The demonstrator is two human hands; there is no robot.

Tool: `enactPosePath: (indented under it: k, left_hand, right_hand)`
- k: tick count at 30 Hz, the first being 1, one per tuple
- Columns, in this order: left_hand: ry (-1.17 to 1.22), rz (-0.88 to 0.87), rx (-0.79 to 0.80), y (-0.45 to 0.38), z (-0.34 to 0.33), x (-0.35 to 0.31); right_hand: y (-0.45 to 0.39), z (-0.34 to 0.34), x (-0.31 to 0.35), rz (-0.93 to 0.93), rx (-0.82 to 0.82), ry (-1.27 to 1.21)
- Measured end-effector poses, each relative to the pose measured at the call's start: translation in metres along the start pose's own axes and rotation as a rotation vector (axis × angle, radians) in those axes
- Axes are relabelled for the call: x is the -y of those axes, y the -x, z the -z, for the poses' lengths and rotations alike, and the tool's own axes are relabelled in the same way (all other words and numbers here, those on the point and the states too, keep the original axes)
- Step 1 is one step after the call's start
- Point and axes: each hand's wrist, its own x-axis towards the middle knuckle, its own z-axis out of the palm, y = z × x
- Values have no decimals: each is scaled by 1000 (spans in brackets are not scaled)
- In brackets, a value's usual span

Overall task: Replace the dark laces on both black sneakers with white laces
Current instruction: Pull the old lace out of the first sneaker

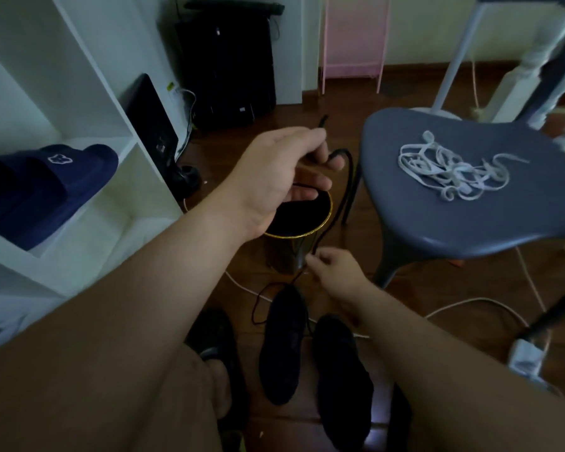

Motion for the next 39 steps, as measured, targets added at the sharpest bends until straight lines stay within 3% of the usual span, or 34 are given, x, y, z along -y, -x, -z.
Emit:
enactPosePath:
  k: [2,4,7,9,15,17,22,25,27,28,30,33,35,37,39]
  left_hand:
    - [-87,-1,-117,-3,8,2]
    - [-357,-19,-197,-7,15,10]
    - [-644,0,-122,-9,16,22]
    - [-555,21,-93,-6,12,25]
    - [-448,-101,-235,-6,5,27]
    - [-428,-97,-239,-7,2,29]
    - [-280,74,-77,-11,-6,38]
    - [-185,45,-120,-11,-7,34]
    - [-55,16,-215,-12,-3,25]
    - [23,6,-254,-13,1,20]
    - [181,-10,-289,-14,7,9]
    - [343,-28,-333,-11,21,-3]
    - [371,-64,-465,-13,36,-6]
    - [339,-98,-623,-18,53,-4]
    - [332,-86,-663,-18,61,-4]
  right_hand:
    - [-3,15,39,80,6,41]
    - [1,37,80,136,50,29]
    - [15,68,134,159,164,-81]
    - [24,84,158,123,216,-101]
    - [36,103,170,99,268,-202]
    - [35,103,170,125,199,-305]
    - [31,93,172,148,59,-542]
    - [33,84,168,144,-124,-569]
    - [35,75,158,138,-203,-506]
    - [36,69,153,152,-165,-440]
    - [38,56,141,198,30,-194]
    - [40,34,118,140,467,232]
    - [36,25,98,104,668,525]
    - [31,31,86,109,667,751]
    - [23,42,81,134,492,753]
